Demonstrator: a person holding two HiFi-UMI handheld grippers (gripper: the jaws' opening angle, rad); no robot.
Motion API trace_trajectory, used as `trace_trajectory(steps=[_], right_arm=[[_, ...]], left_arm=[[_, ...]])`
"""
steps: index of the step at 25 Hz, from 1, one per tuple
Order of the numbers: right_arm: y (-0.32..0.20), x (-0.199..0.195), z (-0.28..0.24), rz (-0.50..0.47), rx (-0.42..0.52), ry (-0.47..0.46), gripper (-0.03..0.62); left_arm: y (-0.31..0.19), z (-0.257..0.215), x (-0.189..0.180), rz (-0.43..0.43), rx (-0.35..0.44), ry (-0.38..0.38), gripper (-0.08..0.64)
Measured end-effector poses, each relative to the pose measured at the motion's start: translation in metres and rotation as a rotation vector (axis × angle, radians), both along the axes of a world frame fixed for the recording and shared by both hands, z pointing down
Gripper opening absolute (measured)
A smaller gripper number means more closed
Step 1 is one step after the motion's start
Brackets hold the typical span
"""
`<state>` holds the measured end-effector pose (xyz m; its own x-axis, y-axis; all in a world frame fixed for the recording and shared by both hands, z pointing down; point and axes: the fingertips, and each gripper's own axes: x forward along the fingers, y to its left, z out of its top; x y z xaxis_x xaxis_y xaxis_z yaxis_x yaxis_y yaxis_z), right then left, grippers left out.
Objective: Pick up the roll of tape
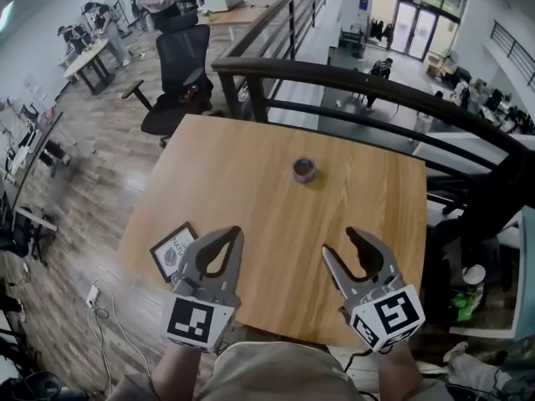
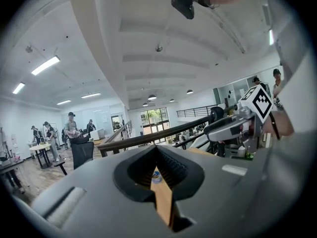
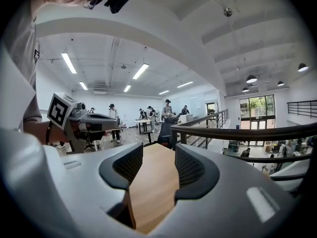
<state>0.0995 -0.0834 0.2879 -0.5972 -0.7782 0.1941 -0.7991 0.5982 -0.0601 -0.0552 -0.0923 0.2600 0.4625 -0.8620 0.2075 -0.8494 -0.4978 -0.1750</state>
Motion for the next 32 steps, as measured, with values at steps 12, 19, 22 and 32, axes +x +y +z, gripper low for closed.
trace_trajectory(steps=[12, 19, 22, 32], right_arm=[[-0.081, -0.011, 0.05, -0.018, -0.095, 0.234, 0.187], [-0.159, -0.029, 0.101, -0.044, -0.156, 0.342, 0.187], [-0.185, -0.042, 0.128, -0.062, -0.196, 0.382, 0.187], [-0.25, -0.044, 0.234, -0.05, -0.267, 0.479, 0.187]], left_arm=[[-0.06, 0.027, -0.008, 0.062, -0.038, 0.006, 0.002], [-0.12, 0.061, -0.002, 0.126, -0.03, -0.025, 0.002], [-0.147, 0.084, -0.003, 0.121, -0.059, -0.025, 0.002], [-0.208, 0.181, -0.005, 0.098, -0.2, -0.002, 0.002]])
